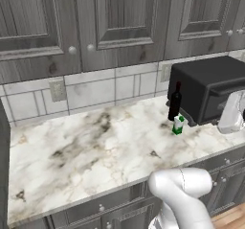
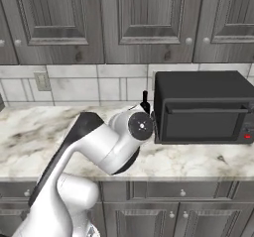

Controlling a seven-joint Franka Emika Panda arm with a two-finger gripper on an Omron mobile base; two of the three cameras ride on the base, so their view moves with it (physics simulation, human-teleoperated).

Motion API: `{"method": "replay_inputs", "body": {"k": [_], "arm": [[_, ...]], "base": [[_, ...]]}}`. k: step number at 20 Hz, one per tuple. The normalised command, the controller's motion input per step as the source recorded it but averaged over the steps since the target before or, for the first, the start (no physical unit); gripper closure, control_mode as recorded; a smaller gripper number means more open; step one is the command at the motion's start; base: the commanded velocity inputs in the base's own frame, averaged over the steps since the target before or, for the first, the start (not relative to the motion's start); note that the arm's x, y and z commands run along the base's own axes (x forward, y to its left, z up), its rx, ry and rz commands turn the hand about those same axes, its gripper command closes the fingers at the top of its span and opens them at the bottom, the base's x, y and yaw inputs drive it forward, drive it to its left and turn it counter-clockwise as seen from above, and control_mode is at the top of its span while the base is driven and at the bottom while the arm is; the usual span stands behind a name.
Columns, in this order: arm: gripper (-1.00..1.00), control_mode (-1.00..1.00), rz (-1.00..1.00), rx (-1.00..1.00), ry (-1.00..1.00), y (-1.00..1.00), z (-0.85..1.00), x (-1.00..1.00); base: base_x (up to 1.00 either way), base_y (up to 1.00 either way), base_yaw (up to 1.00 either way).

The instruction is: Move the drinks to the dining counter.

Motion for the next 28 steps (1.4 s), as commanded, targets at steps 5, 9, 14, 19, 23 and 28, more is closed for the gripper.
{"method": "replay_inputs", "body": {"k": [5,9,14,19,23,28], "arm": [[-1.0,-1.0,-0.23,0.07,0.28,0.0,0.0,0.23],[-1.0,-1.0,-0.22,0.15,0.34,0.0,-0.02,0.27],[-1.0,-1.0,-0.21,0.16,0.28,0.0,-0.14,0.32],[-1.0,-1.0,-0.19,0.04,0.09,0.04,-0.29,0.23],[-1.0,-1.0,-0.13,0.0,0.0,0.17,-0.48,0.06],[-1.0,-1.0,-0.1,0.0,0.0,0.22,-0.5,0.14]], "base": [[0.0,0.0,0.0],[0.0,0.0,0.0],[0.0,0.0,0.0],[0.0,0.0,0.0],[0.0,0.0,0.0],[0.0,0.0,0.0]]}}
